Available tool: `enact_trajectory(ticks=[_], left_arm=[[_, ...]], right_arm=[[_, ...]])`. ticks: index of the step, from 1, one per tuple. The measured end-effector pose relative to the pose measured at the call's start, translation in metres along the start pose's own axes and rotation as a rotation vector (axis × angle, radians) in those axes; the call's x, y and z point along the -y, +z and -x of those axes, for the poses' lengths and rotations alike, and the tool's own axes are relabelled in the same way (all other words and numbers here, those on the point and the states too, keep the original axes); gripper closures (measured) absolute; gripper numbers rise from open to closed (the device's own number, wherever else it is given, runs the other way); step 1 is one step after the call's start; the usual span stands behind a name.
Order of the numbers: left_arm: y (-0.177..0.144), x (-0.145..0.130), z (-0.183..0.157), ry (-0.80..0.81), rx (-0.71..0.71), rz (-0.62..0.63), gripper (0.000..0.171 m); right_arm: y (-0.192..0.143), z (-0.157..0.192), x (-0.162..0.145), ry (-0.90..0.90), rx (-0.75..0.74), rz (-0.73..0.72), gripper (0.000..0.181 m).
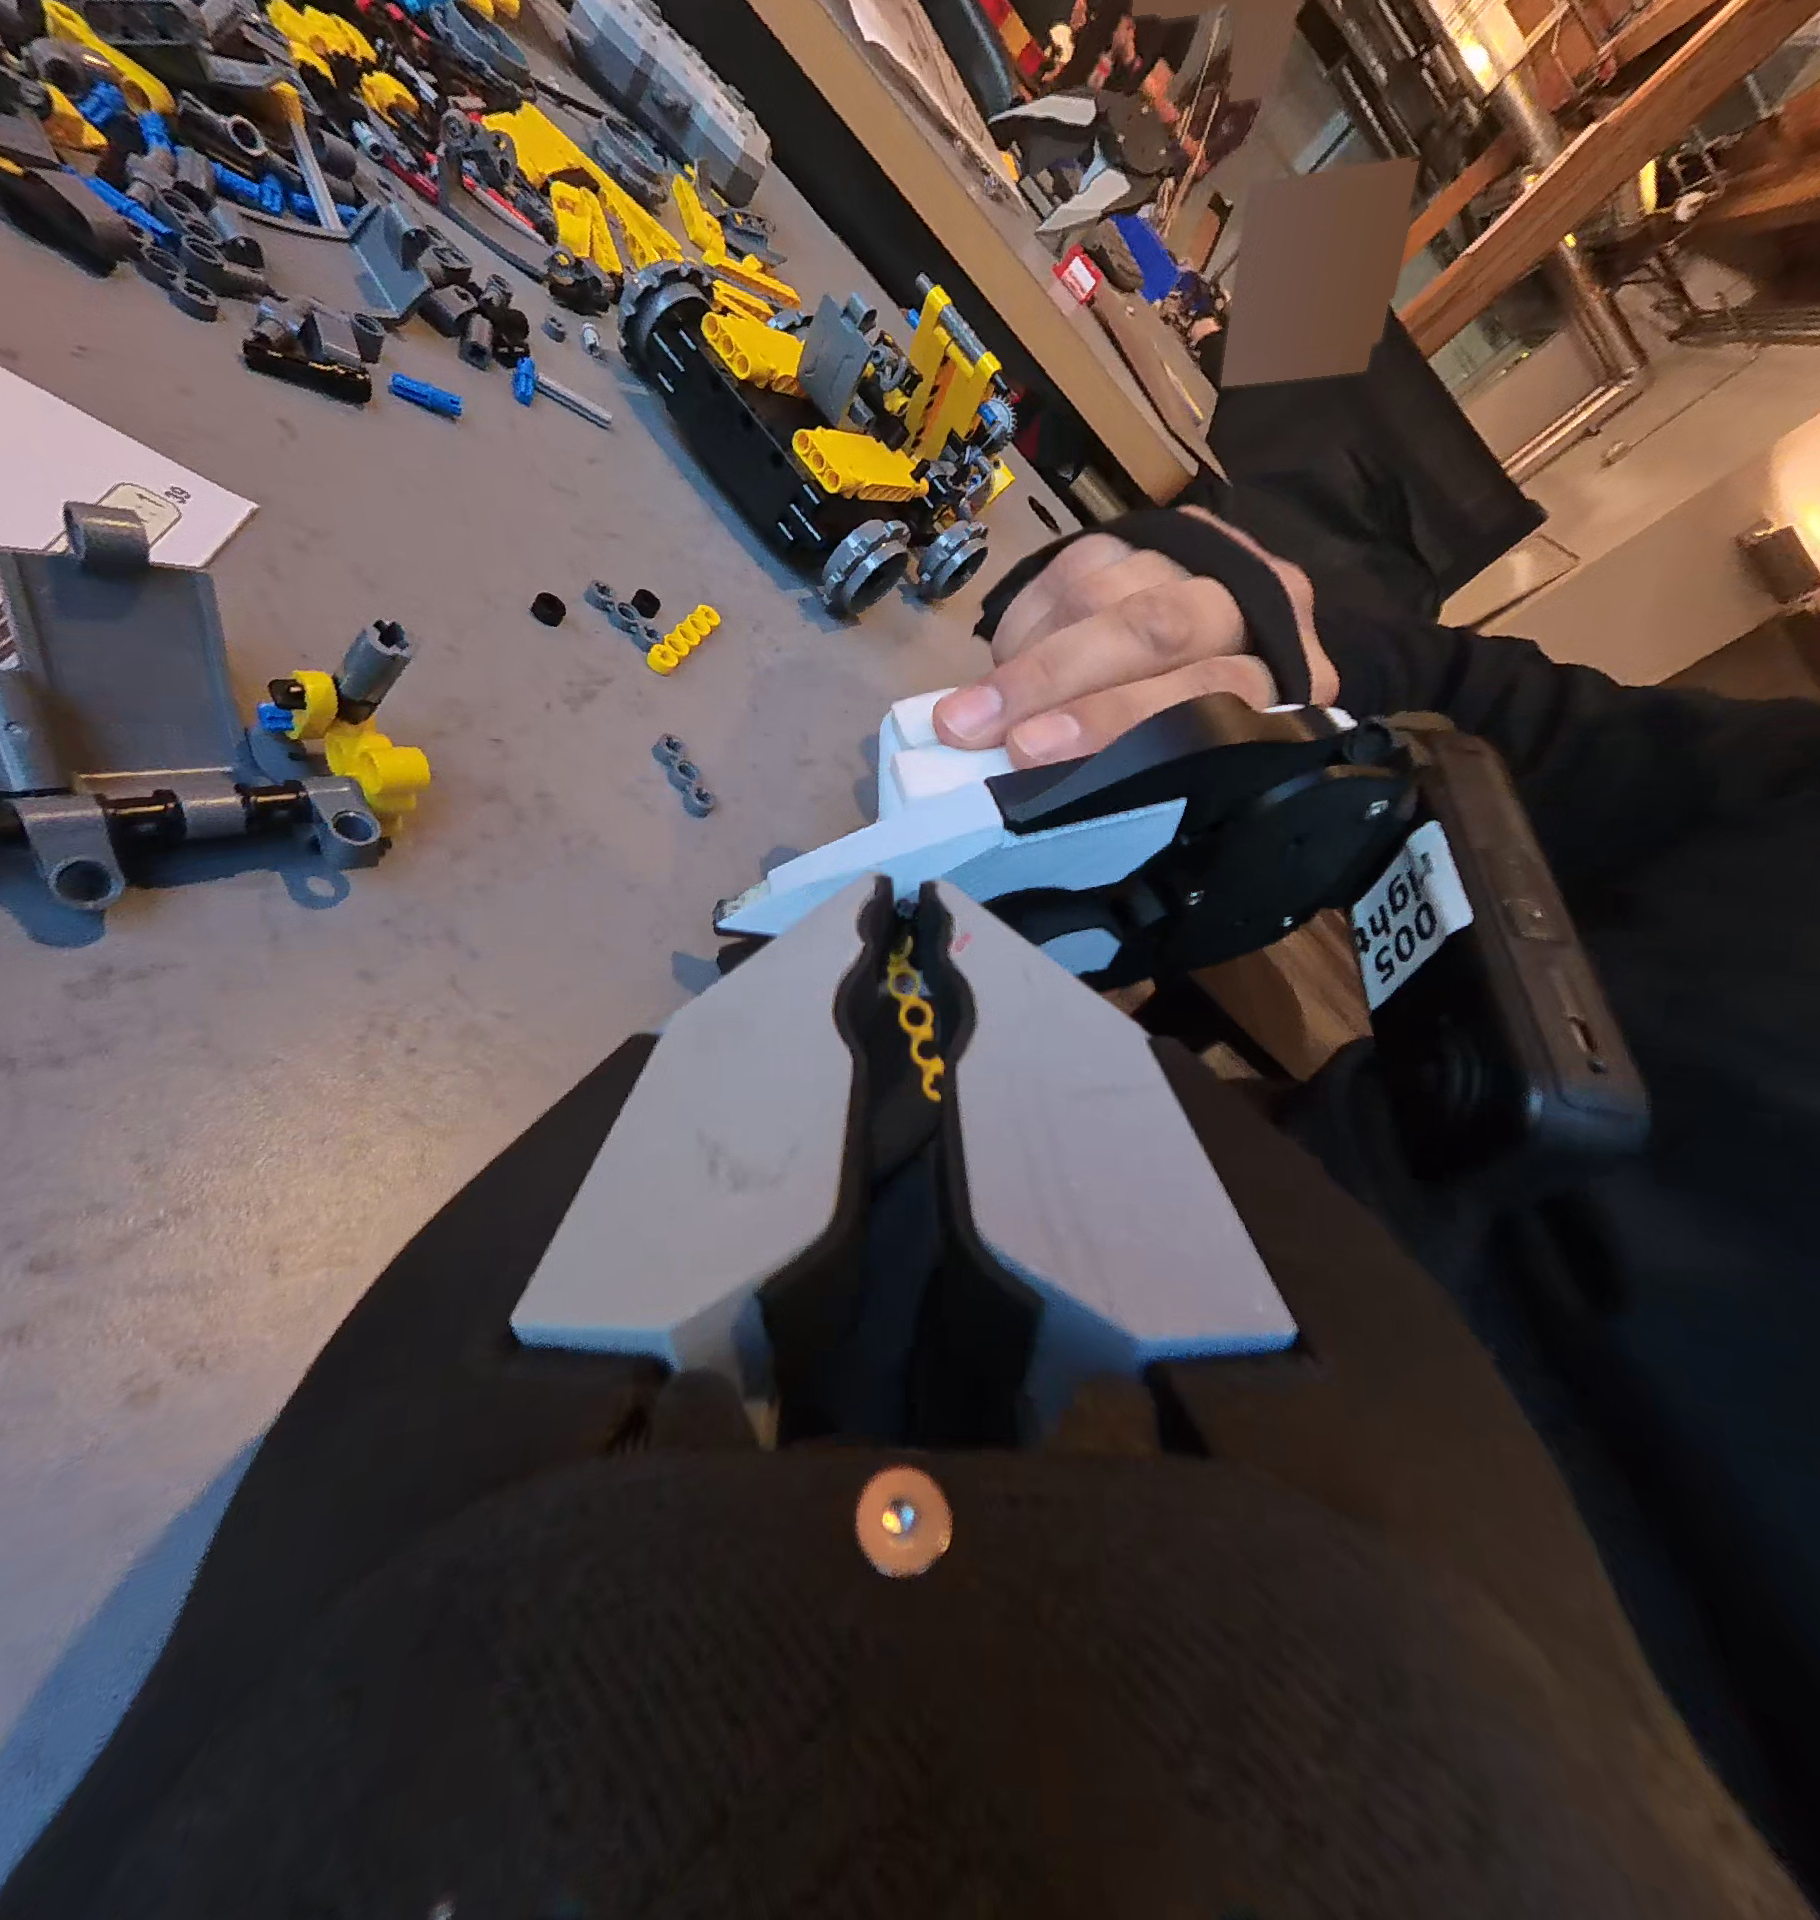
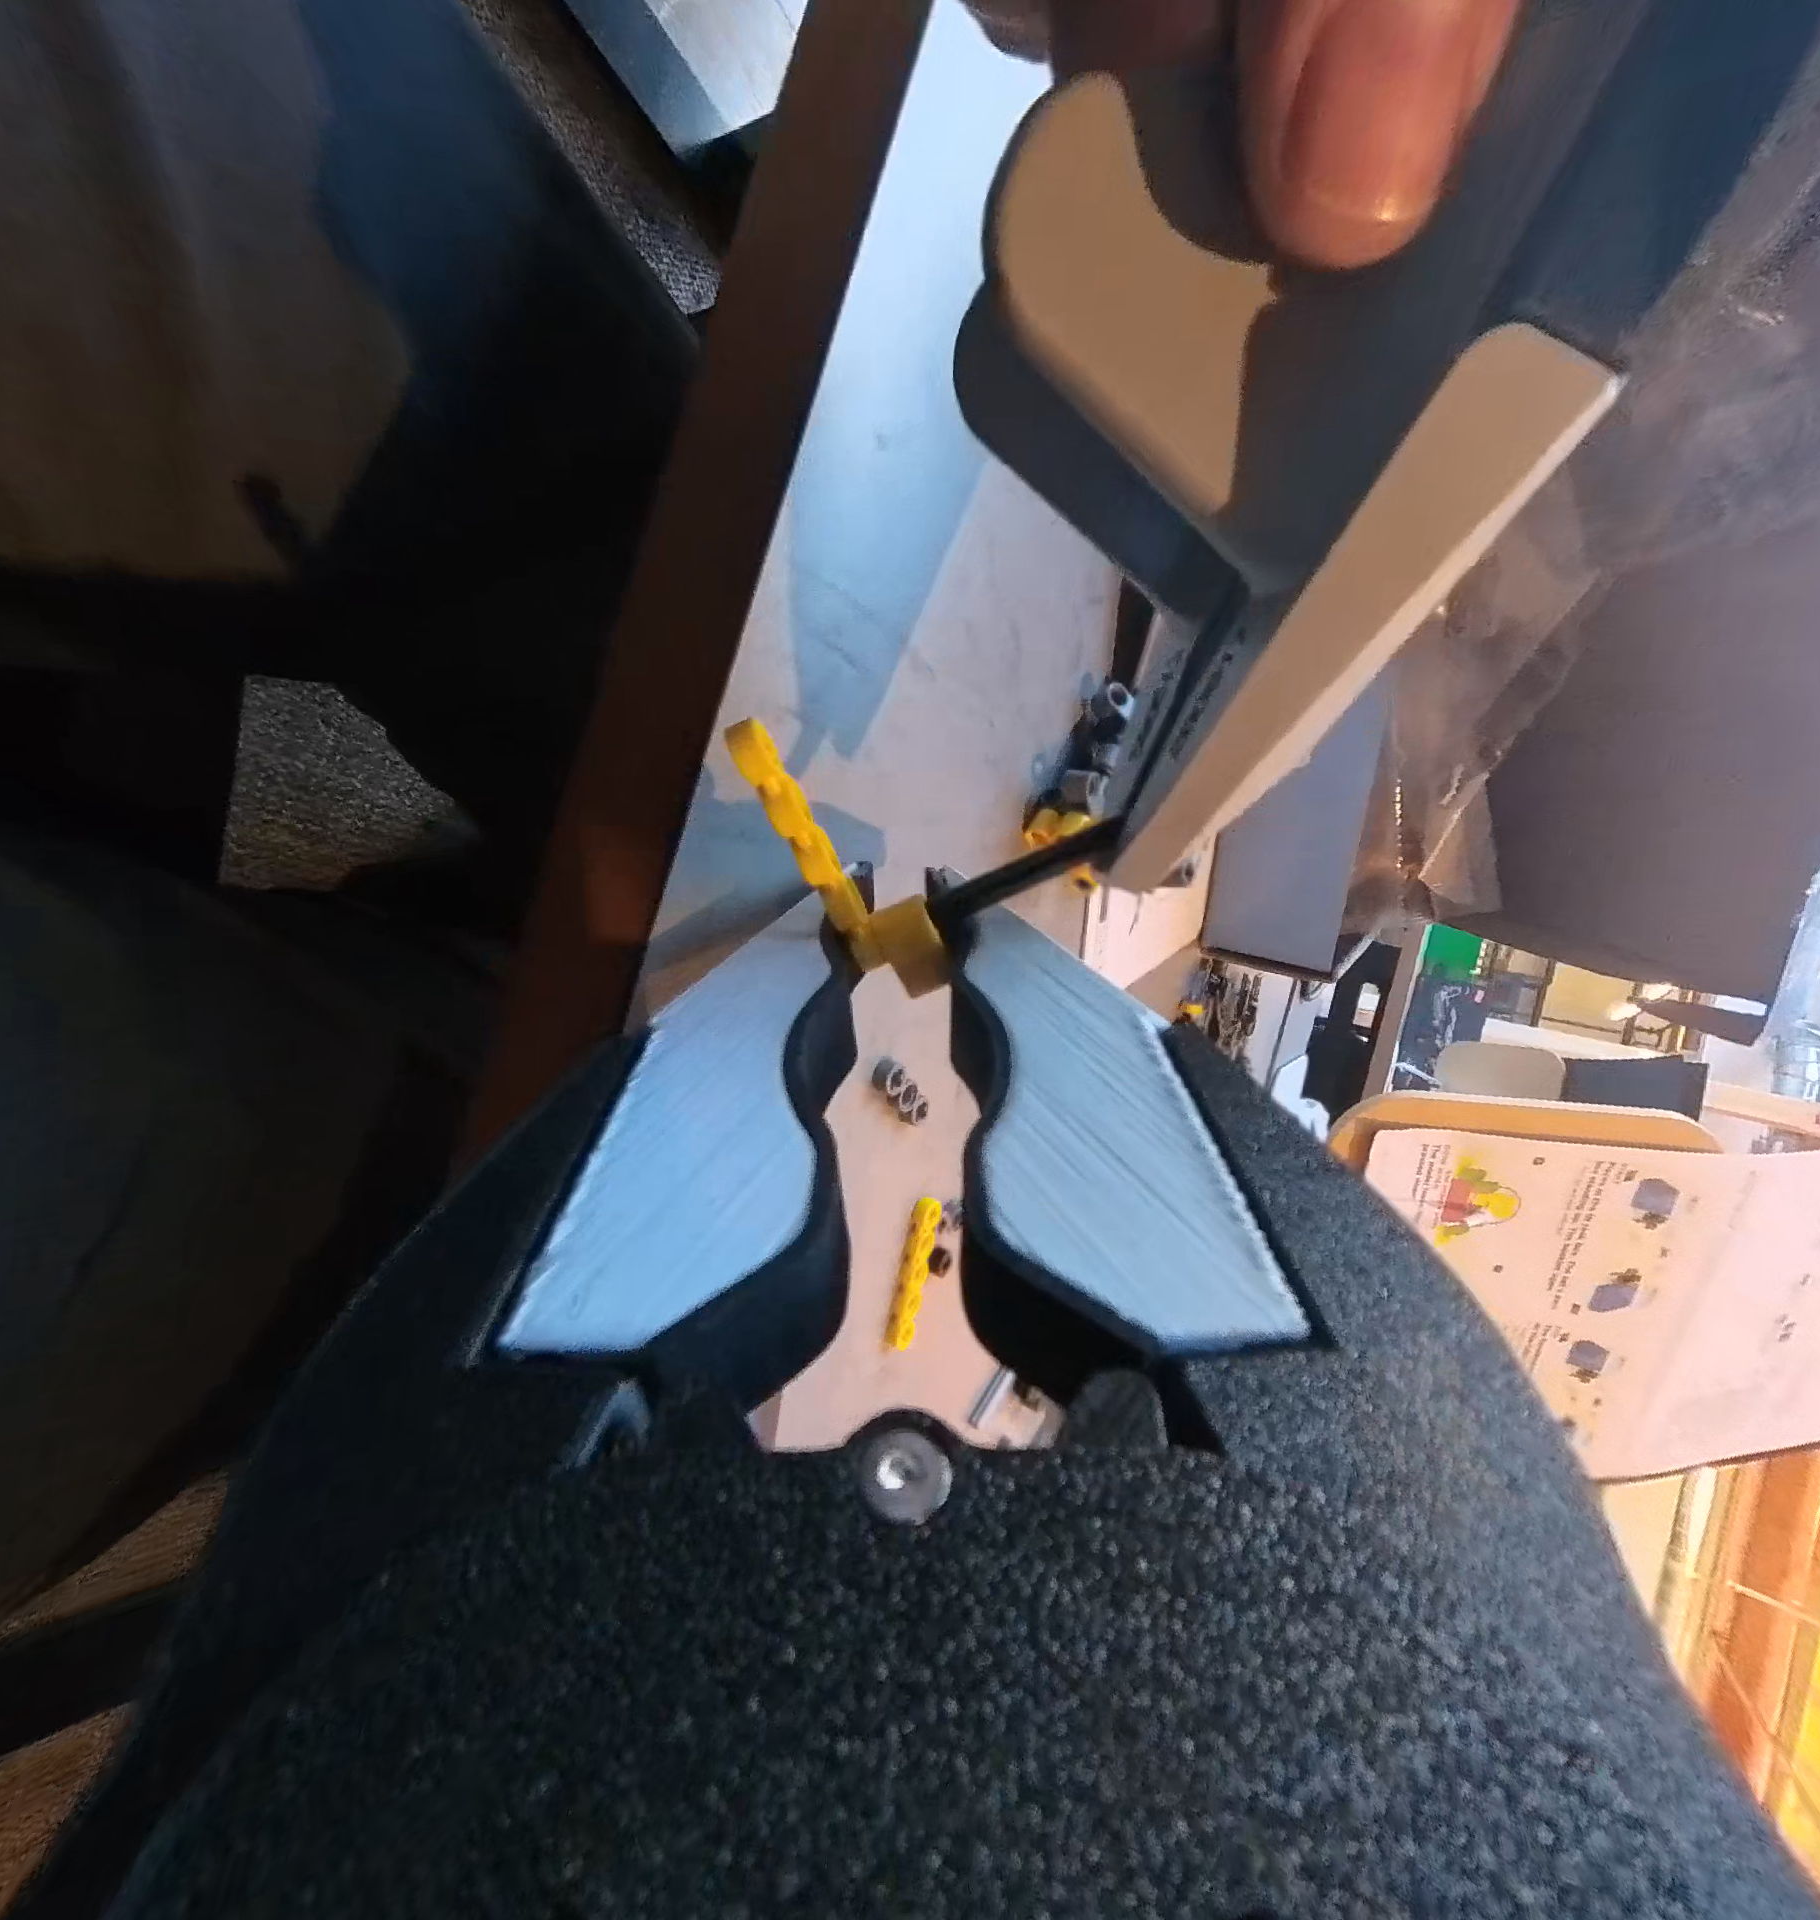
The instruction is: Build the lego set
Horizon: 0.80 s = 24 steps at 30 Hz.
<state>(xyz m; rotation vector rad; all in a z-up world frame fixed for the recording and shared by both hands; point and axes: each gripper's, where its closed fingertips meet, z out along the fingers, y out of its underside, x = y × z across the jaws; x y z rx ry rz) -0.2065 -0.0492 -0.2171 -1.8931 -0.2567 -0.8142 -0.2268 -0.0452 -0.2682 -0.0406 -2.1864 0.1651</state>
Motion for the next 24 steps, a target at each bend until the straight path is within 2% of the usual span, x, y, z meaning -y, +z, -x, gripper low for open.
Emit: enact_trajectory(ticks=[2, 5, 6, 8, 12, 17, 21, 24], left_arm=[[-0.003, -0.005, 0.001, 0.019, 0.011, 0.031, 0.168], [-0.005, -0.019, 0.004, 0.088, 0.045, 0.129, 0.154], [-0.005, -0.023, 0.004, 0.12, 0.052, 0.154, 0.156], [-0.005, -0.03, 0.003, 0.181, 0.074, 0.184, 0.171], [-0.002, -0.031, 0.002, 0.201, 0.072, 0.158, 0.171], [-0.019, -0.023, 0.011, 0.166, 0.11, 0.139, 0.149], [-0.026, -0.022, 0.015, 0.32, 0.23, 0.208, 0.142], [-0.021, -0.023, 0.016, 0.42, 0.29, 0.25, 0.148]], right_arm=[[0.0, 0.0, 0.001, -0.037, 0.005, 0.001, 0.171], [0.001, 0.0, 0.002, -0.126, 0.009, -0.004, 0.171], [0.001, 0.0, 0.003, -0.15, 0.011, -0.007, 0.171], [0.002, 0.0, 0.004, -0.18, 0.02, -0.018, 0.171], [0.005, -0.001, 0.008, -0.263, 0.023, -0.045, 0.171], [0.009, -0.003, 0.013, -0.389, 0.002, -0.068, 0.171], [0.012, -0.005, 0.016, -0.462, 0.009, -0.094, 0.171], [0.017, -0.007, 0.02, -0.5, 0.013, -0.102, 0.172]])
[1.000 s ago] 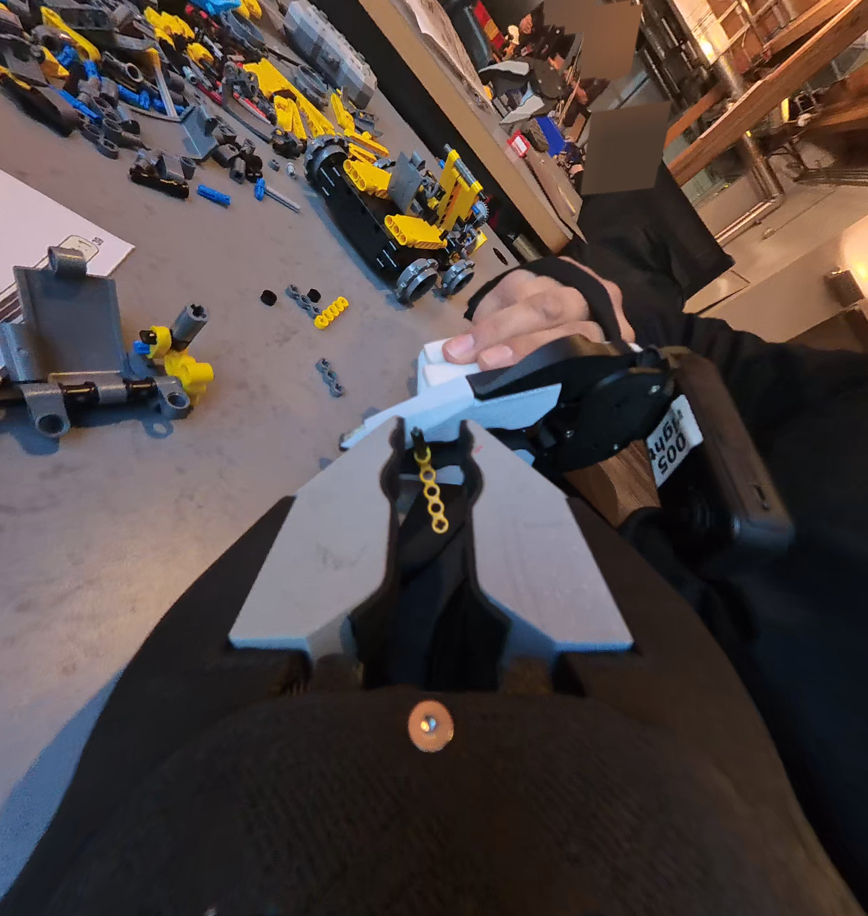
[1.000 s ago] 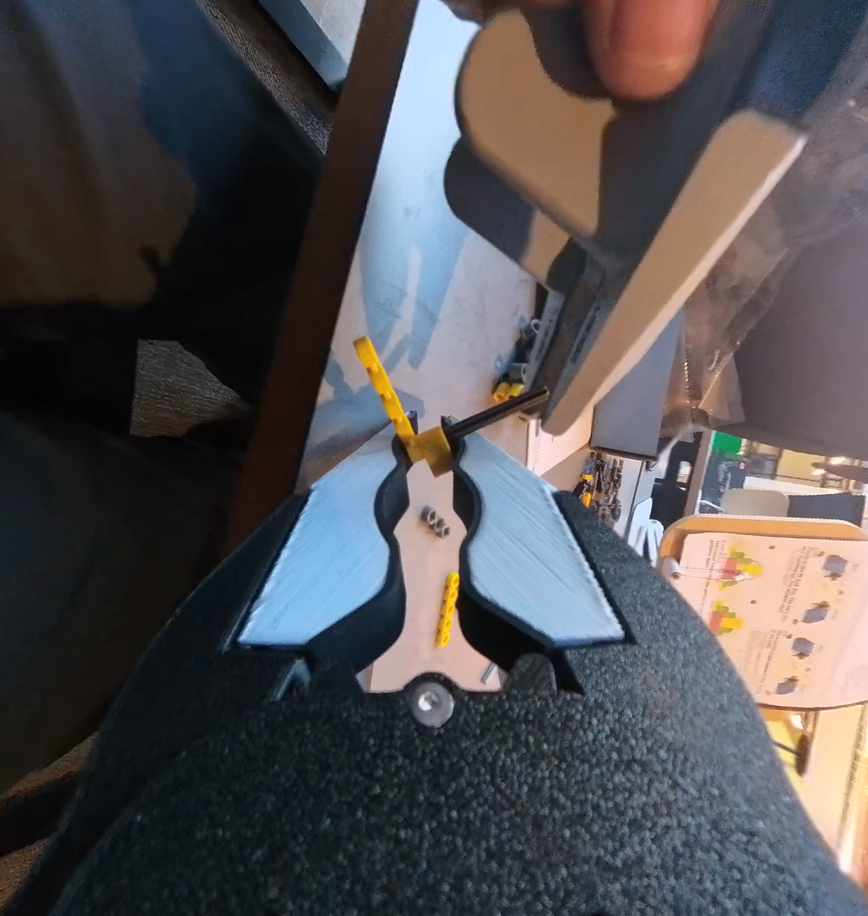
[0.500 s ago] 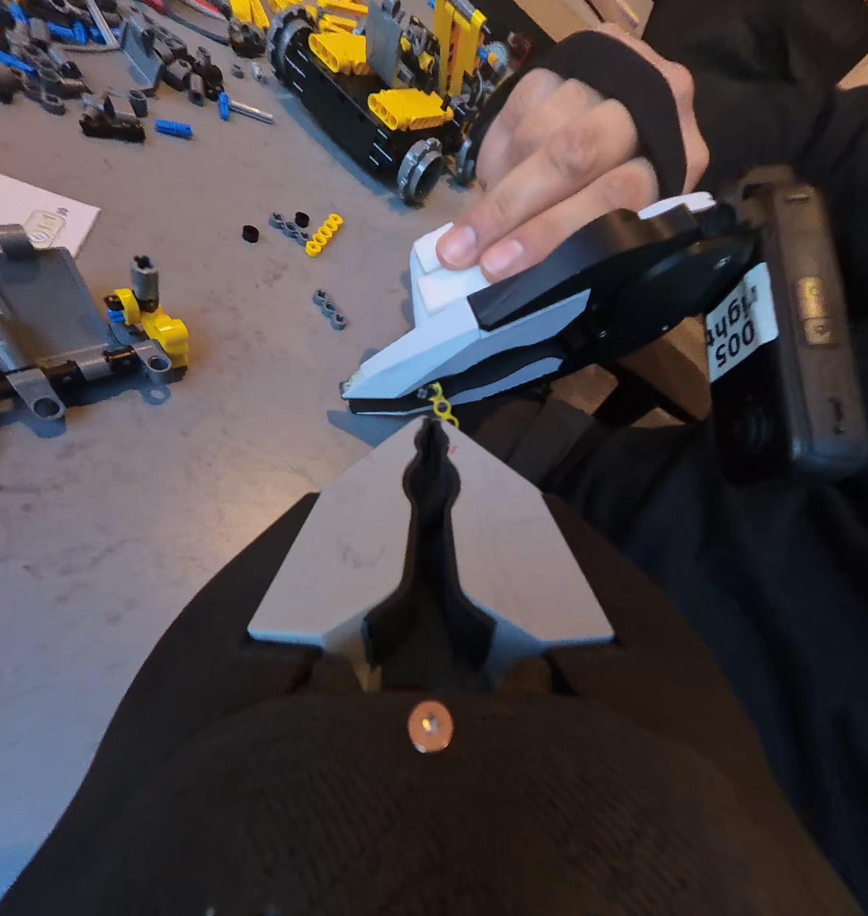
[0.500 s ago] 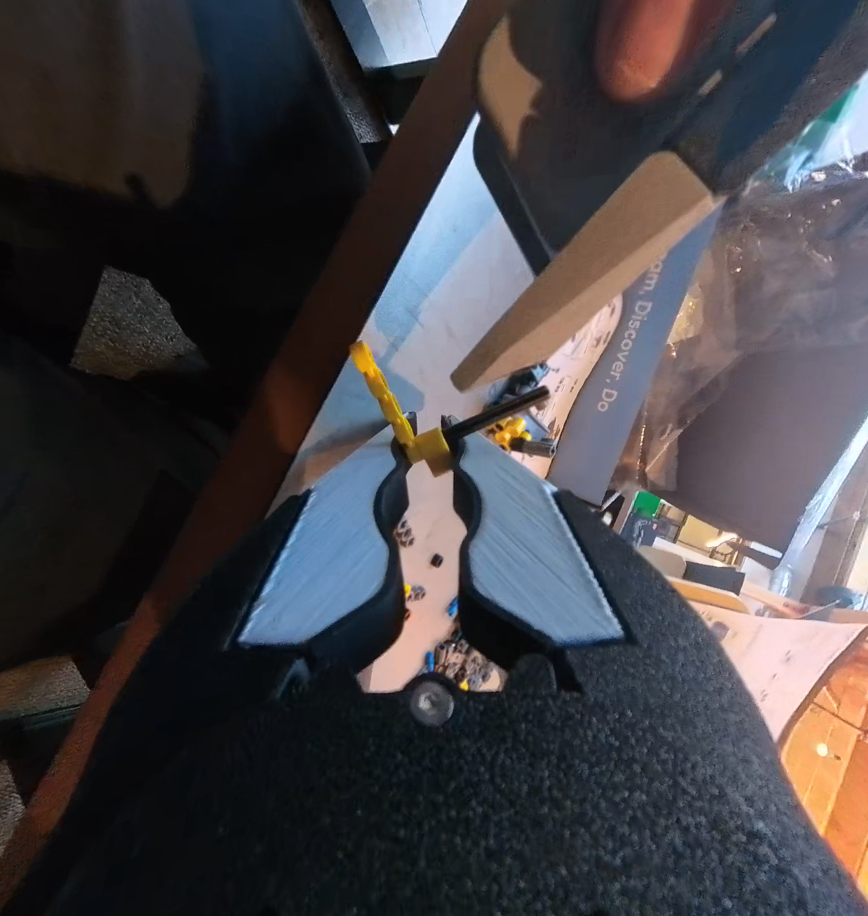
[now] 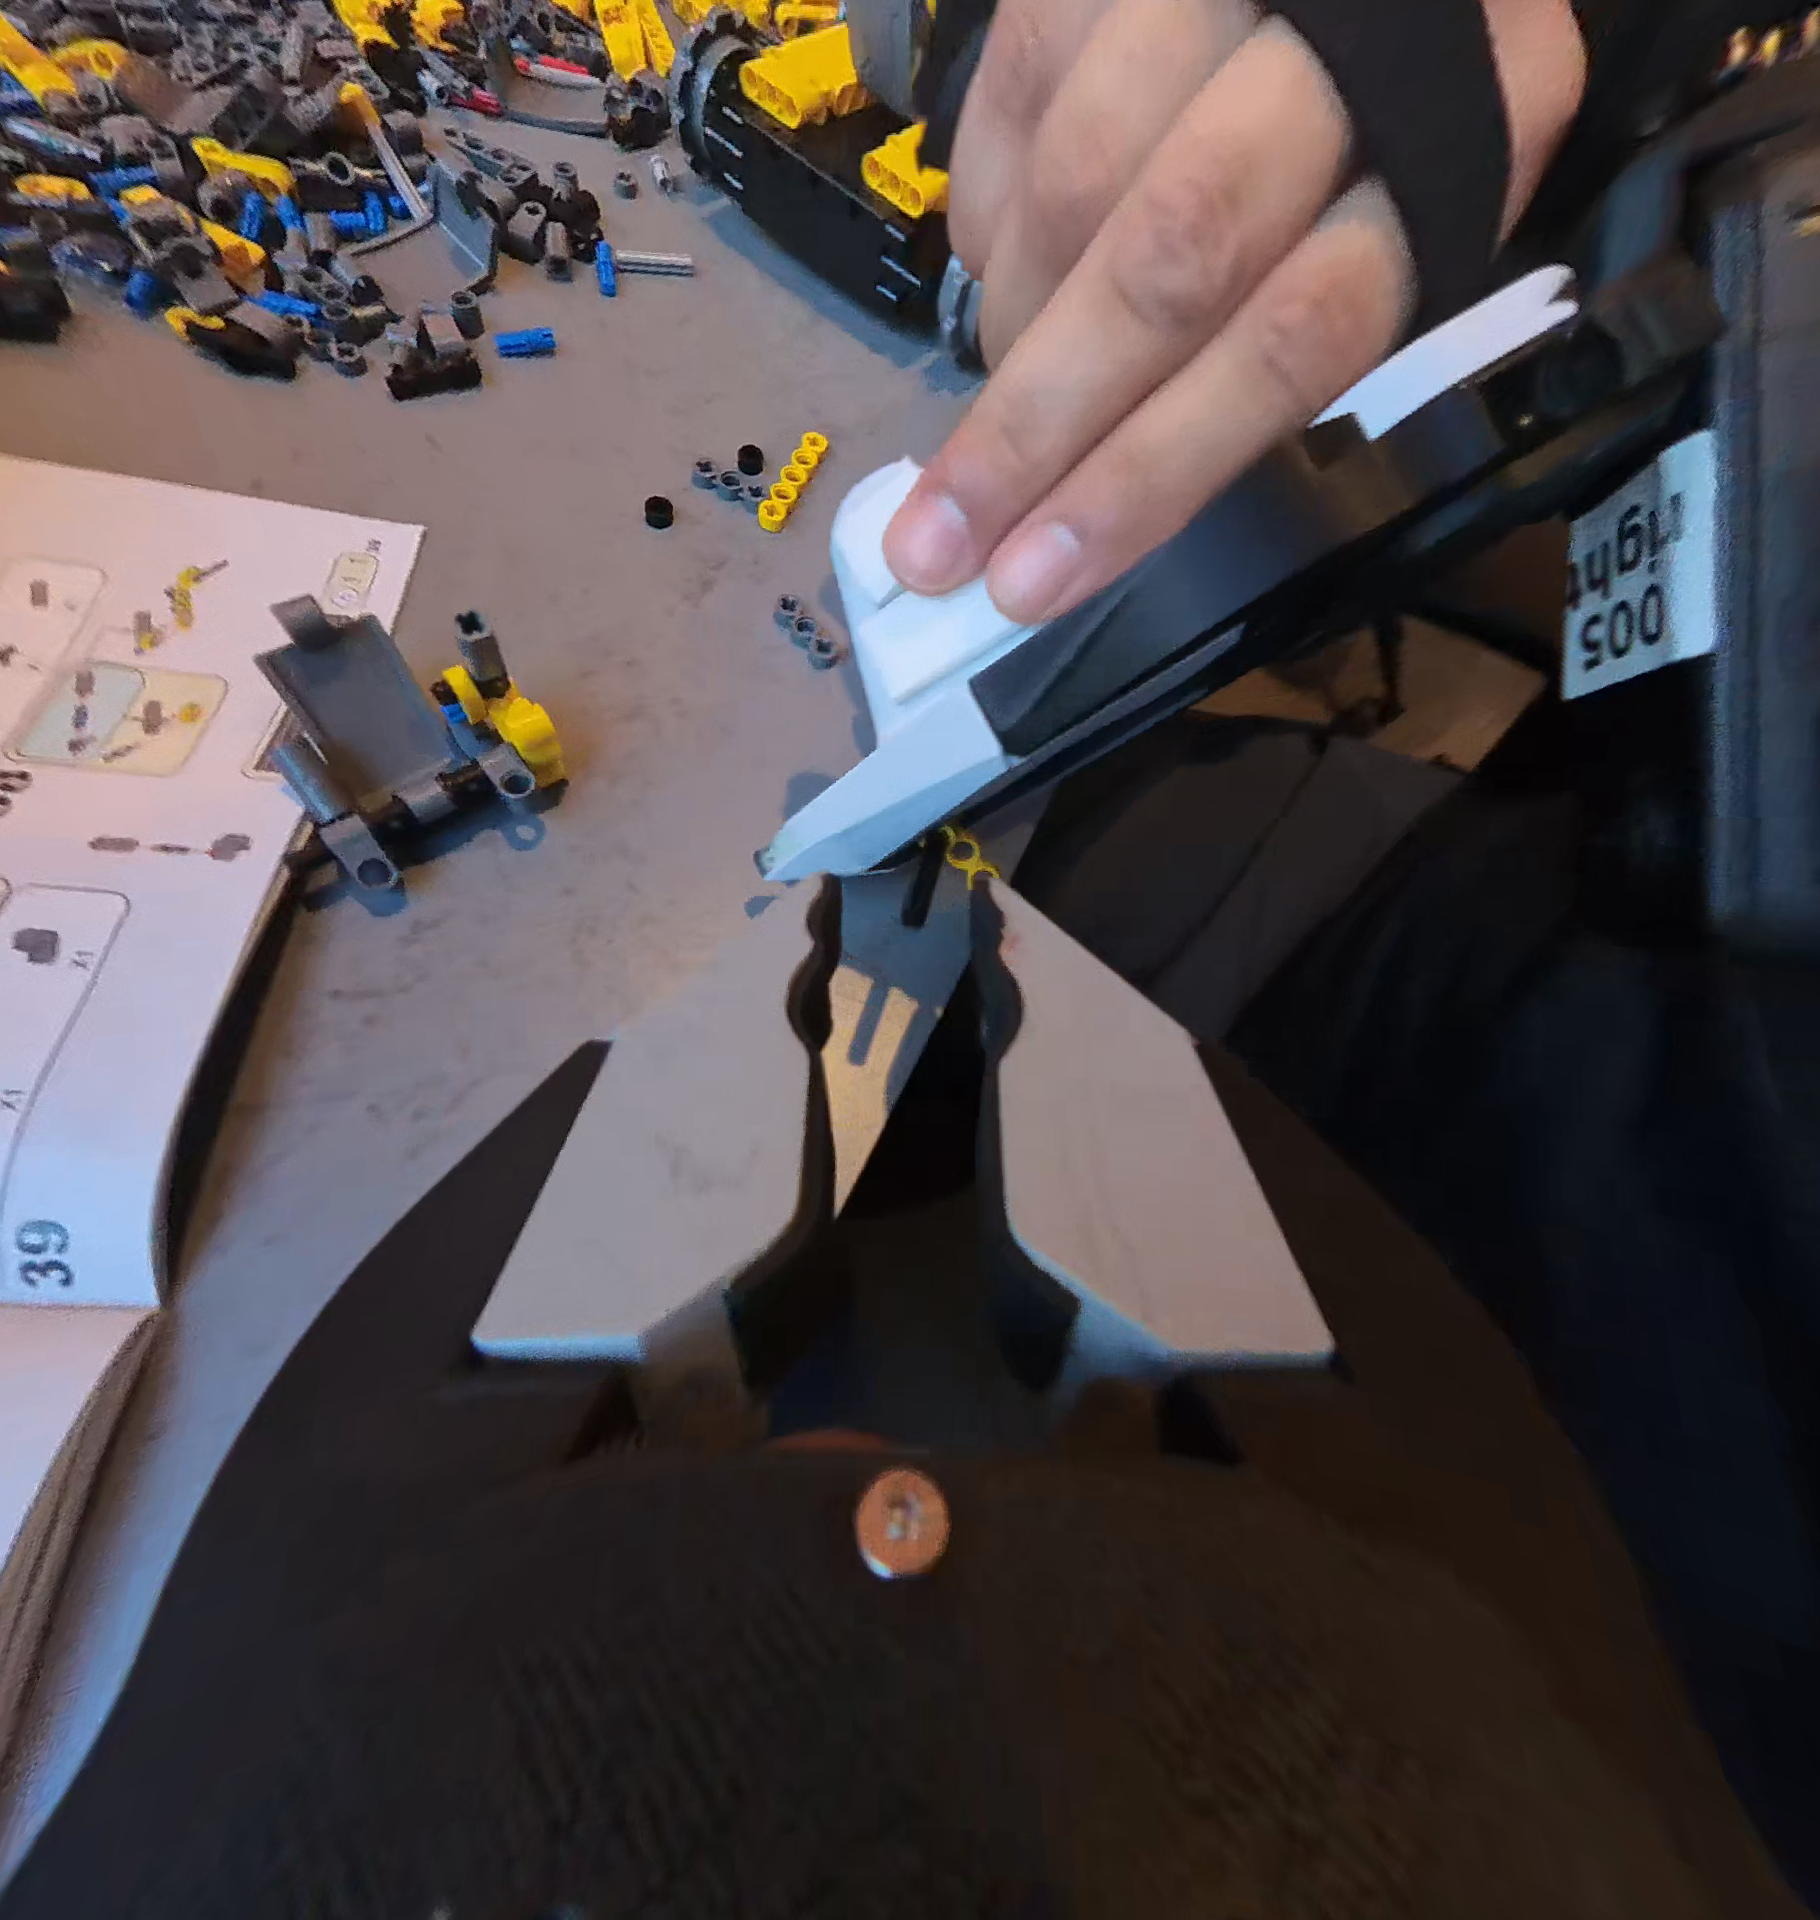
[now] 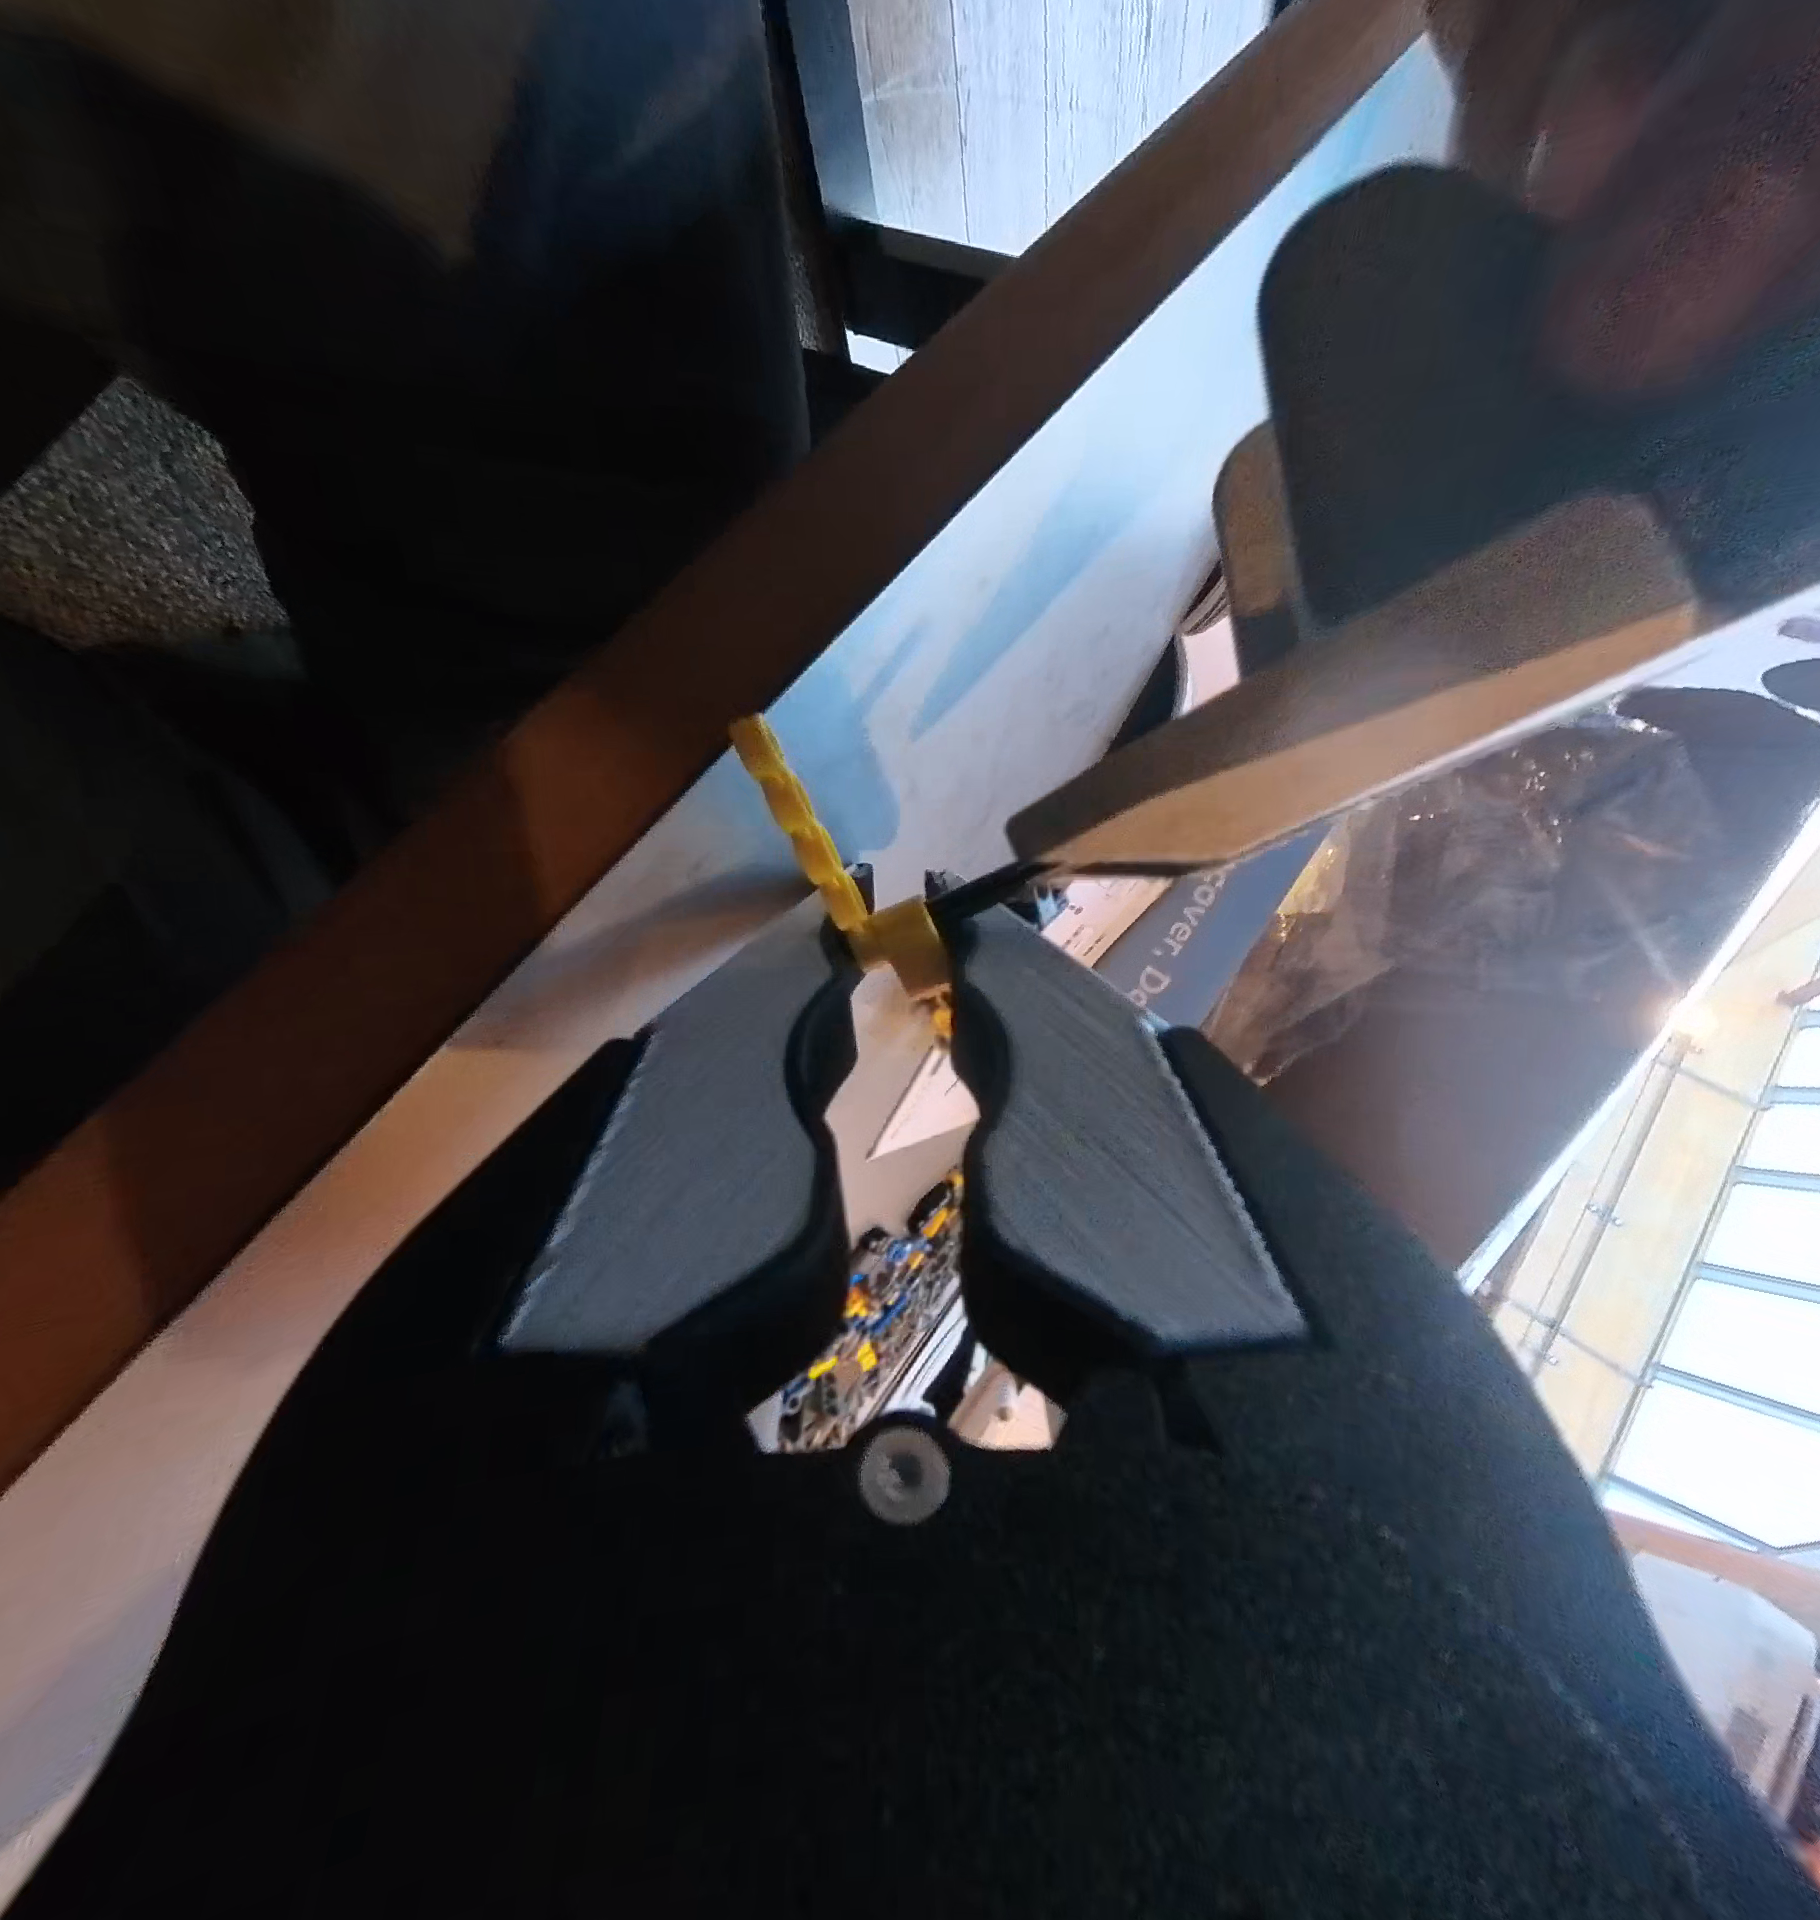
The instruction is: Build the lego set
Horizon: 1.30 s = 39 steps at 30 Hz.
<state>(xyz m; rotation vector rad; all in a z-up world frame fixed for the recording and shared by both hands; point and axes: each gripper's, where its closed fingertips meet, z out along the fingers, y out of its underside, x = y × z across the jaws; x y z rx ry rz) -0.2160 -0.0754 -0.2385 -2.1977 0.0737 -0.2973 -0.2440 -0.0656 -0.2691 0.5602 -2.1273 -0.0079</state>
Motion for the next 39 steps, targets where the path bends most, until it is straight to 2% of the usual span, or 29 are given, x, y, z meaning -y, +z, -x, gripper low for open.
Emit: enact_trajectory(ticks=[2, 9, 16, 19, 22, 26, 30, 34, 39], left_arm=[[0.002, -0.002, 0.001, 0.05, 0.031, 0.01, 0.165], [0.002, -0.002, -0.002, -0.012, 0.022, -0.069, 0.168], [-0.008, -0.004, 0.023, -0.257, 0.119, -0.244, 0.168], [-0.025, -0.005, 0.042, -0.371, 0.216, -0.371, 0.169], [-0.036, -0.009, 0.05, -0.466, 0.275, -0.477, 0.168], [-0.048, -0.01, 0.055, -0.509, 0.341, -0.575, 0.169], [-0.057, -0.001, 0.051, -0.501, 0.336, -0.671, 0.169], [-0.057, 0.004, 0.043, -0.476, 0.338, -0.707, 0.168], [-0.055, 0.008, 0.032, -0.442, 0.333, -0.718, 0.168]], right_arm=[[0.002, -0.002, 0.001, -0.02, 0.003, -0.005, 0.172], [0.005, -0.004, 0.001, -0.04, 0.007, -0.034, 0.171], [0.015, -0.018, -0.03, 0.133, -0.027, 0.066, 0.159], [0.007, -0.028, -0.059, 0.322, -0.09, 0.158, 0.163], [-0.007, -0.028, -0.068, 0.662, -0.082, 0.135, 0.163], [-0.024, -0.024, -0.046, 1.08, -0.033, -0.057, 0.163], [-0.029, -0.026, -0.014, 1.373, 0.048, -0.283, 0.149], [-0.025, -0.036, 0.006, 1.528, 0.116, -0.416, 0.136], [-0.021, -0.052, 0.012, 1.571, 0.096, -0.461, 0.145]])
